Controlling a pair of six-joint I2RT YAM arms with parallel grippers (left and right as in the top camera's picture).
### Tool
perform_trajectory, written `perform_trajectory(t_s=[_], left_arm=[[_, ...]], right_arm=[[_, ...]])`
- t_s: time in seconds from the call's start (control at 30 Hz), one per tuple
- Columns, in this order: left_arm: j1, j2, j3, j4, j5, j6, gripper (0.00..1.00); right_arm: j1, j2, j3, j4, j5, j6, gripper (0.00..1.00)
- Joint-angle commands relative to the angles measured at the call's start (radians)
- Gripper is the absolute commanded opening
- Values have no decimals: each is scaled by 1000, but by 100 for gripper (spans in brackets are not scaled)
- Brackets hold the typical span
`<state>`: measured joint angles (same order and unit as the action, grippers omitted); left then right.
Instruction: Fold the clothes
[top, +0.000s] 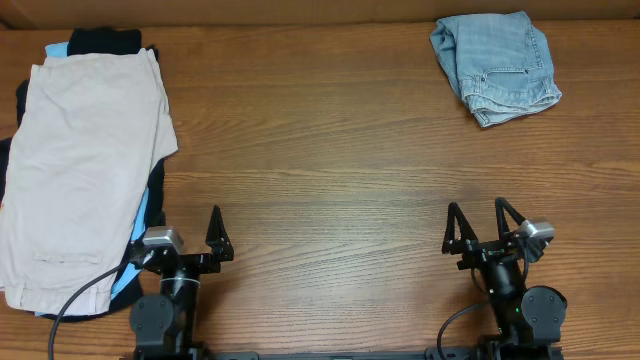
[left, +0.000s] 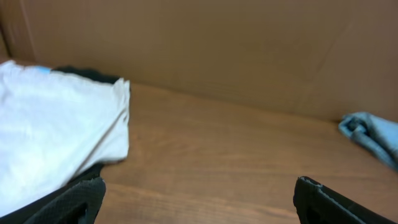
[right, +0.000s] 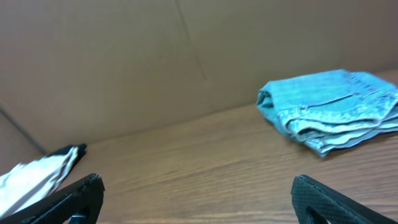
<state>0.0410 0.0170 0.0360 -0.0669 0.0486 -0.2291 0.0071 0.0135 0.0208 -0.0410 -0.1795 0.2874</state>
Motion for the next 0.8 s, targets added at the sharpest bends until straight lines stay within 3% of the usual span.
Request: perform_trajectory(t_s=[0.0, 0.2, 0.4, 0.6, 0.77], left_arm=[[5, 6, 142, -32, 21, 25, 100], [5, 169, 346, -137, 25, 27, 100], [5, 444, 619, -256, 68, 66, 100], [5, 760, 1007, -520, 75, 204, 100], [6, 1041, 1327, -769, 74, 243, 100]], right_arm=[[5, -11, 84, -16, -47, 0, 100], [5, 37, 267, -82, -47, -3, 100], [5, 204, 489, -225, -56, -14, 100], [5, 454, 756, -437, -76, -88, 100], [5, 711, 987, -640, -77, -112, 100]])
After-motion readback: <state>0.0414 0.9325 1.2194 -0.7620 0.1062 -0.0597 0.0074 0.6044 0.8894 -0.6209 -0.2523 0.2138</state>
